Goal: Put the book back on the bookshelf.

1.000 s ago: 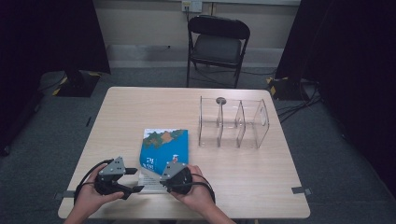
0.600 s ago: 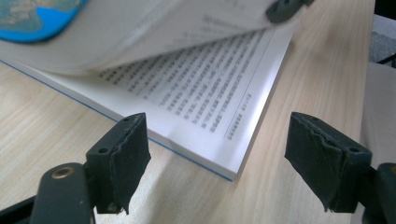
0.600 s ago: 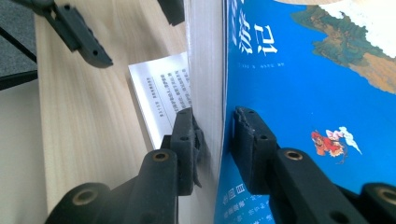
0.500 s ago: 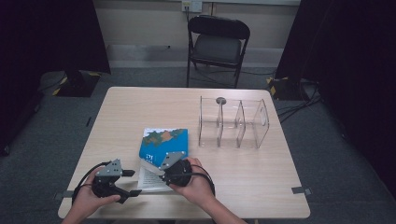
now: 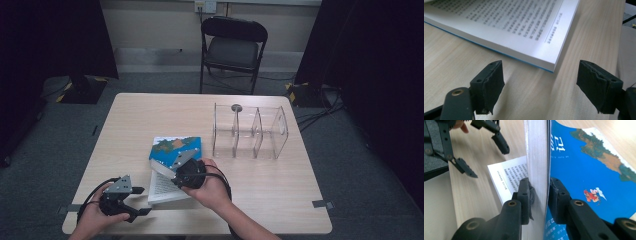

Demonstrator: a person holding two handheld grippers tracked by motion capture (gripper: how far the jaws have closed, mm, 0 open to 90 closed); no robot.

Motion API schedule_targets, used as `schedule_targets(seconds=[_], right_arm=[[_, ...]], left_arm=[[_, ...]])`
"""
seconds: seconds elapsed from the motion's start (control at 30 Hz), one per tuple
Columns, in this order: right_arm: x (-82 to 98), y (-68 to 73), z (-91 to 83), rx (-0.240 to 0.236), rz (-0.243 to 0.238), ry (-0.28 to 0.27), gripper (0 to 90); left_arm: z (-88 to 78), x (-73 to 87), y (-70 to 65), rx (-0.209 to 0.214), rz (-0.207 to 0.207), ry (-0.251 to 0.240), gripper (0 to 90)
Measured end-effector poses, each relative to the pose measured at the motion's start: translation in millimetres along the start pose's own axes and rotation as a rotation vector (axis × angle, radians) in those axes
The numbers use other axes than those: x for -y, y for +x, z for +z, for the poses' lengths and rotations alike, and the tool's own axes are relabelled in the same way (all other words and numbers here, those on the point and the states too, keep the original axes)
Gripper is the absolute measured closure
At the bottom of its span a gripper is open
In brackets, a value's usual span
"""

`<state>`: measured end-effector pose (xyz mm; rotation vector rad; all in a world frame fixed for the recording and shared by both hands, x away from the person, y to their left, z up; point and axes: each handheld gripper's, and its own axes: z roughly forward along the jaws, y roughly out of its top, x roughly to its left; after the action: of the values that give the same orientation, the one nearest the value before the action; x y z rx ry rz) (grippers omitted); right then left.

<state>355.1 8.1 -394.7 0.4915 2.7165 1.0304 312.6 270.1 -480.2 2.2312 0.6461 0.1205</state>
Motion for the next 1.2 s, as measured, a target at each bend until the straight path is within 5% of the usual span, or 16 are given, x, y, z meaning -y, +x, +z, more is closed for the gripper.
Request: schedule_targets(seconds=[0.3, 0.53, 0.73, 1.2], right_arm=[[-11.7, -7.6, -7.4, -0.008, 0.02, 0.021, 73.6], [-21.6, -14.2, -15.6, 0.005, 0.045, 0.003, 74.1], [-23.2, -15.4, -17.2, 0.006, 0.062, 0.004, 74.1], [7.7, 10.0, 0.9, 0.032, -0.008, 0.019, 72.8]], left_arm=[[13.9, 1.6, -2.4, -0.031, -0.006, 0.005, 20.8], [20.5, 0.1, -5.2, -0.073, 0.018, 0.014, 33.7], [22.3, -0.7, -2.3, -0.089, -0.027, -0.025, 46.4], [26.5, -4.0, 3.5, -0.035, -0.127, -0.082, 43.0]])
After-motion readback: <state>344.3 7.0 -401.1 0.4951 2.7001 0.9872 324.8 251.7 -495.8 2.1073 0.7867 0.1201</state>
